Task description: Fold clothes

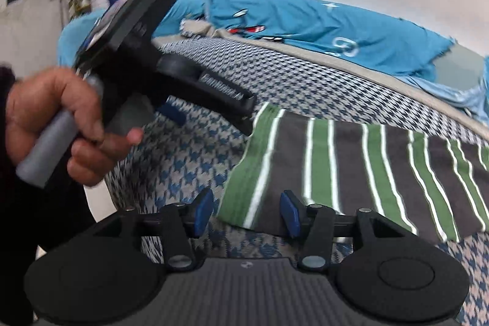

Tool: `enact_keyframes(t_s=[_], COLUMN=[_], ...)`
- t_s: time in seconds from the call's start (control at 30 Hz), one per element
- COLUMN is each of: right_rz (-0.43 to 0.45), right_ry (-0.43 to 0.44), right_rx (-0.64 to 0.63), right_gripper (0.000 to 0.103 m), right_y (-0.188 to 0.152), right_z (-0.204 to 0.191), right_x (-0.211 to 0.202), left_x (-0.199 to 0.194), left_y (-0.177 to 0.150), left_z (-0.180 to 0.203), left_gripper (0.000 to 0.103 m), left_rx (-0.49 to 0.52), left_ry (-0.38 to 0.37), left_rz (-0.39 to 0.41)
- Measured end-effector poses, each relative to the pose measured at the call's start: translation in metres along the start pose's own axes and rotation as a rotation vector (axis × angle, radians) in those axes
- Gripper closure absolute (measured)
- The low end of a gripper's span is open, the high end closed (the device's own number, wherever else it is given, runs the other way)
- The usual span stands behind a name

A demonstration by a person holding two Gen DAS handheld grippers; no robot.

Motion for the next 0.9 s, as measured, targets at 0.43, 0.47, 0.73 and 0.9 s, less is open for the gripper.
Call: enact_keyframes(t_s=[0.43, 0.47, 0.73, 0.9], right_rz=[-0.017, -0.02, 0.024, 0.047], right_ry=[-0.143, -0.156, -0.133, -0.109], right_rx=[-0.198, -0.182, 0.119, 0.31], right_gripper=[0.077, 0.087, 0.096, 0.096], right_y=[-0.015, -0.015, 0.011, 0.016], right_z=[-0.014, -0.01, 0.035, 0.058], right_x=[0.032, 0.033, 0.024, 0.017], left_x=[0.001, 0.002, 0.008, 0.013], left_y=[0.003, 0.003, 0.009, 0.01], left_z=[-0.003, -0.003, -0.004, 0.005], left_gripper=[0.0, 0.0, 0.0, 0.0], left_rx=[-0.056, -0.063, -0.174, -0.207], left_ry=[-0.042, -0.047, -0.137, -0.203], left_rz=[-0.009, -0.01, -0.037, -0.056])
Point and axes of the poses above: each gripper's, at about its wrist camera, not at the fingertips, and x roughly the way its jaws point, z to its right, y to its top, the point moved 7 cm from there along x, roughly the way its jaws point, and after that the axes turned 4 degrees about z, right-handed, at the moved point
